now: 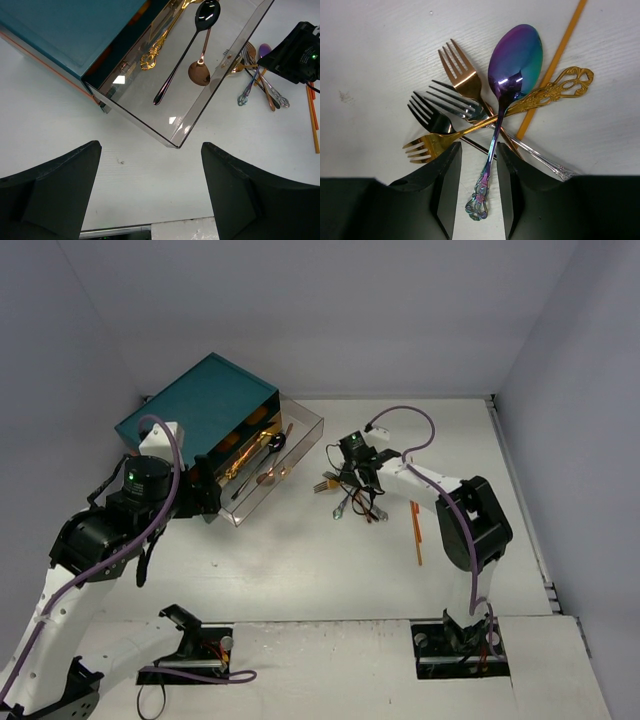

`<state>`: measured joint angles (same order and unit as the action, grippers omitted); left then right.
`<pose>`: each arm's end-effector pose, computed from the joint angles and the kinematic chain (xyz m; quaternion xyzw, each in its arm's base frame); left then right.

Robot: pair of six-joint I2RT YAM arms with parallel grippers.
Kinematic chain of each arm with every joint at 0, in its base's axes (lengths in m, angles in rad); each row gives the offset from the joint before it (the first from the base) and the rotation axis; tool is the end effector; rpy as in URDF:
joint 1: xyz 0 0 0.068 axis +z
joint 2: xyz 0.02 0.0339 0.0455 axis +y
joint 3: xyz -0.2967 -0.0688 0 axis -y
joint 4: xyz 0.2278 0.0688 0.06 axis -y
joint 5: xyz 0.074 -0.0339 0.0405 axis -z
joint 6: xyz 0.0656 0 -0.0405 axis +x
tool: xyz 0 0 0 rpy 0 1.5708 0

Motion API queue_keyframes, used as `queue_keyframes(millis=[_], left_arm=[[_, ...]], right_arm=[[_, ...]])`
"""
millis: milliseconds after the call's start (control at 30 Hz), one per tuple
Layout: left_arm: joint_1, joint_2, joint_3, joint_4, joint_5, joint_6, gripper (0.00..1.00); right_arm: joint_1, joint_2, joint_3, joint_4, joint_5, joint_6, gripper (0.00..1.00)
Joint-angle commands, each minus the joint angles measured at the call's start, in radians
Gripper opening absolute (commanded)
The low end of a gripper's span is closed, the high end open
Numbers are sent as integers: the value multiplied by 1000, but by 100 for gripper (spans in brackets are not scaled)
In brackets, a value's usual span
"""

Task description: Sort the eating utensils into containers

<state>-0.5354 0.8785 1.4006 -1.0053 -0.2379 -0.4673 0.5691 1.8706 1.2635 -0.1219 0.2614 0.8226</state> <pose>0.1112 -0.0480 0.4435 -0.0324 0.8513 -0.1579 0.4993 0.3725 0.2182 0.2248 0.1672 0.8909 0.1684 0.3872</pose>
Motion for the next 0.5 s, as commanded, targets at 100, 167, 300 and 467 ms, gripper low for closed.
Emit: queue_keyframes(millis=[100, 167, 300, 467], left_arm=[[5, 14, -8, 33, 31, 26, 79], [5, 18, -6, 31, 40, 32, 79], [5, 20, -2, 25, 51, 38, 79], [5, 12, -2, 17, 49, 51, 79]], right_arm=[[-11, 48, 1, 13, 19, 64, 27], [-10, 62, 6, 14, 19, 69, 26], [-9, 102, 19, 15, 16, 78, 25], [-8, 124, 22, 13, 42, 88, 13]])
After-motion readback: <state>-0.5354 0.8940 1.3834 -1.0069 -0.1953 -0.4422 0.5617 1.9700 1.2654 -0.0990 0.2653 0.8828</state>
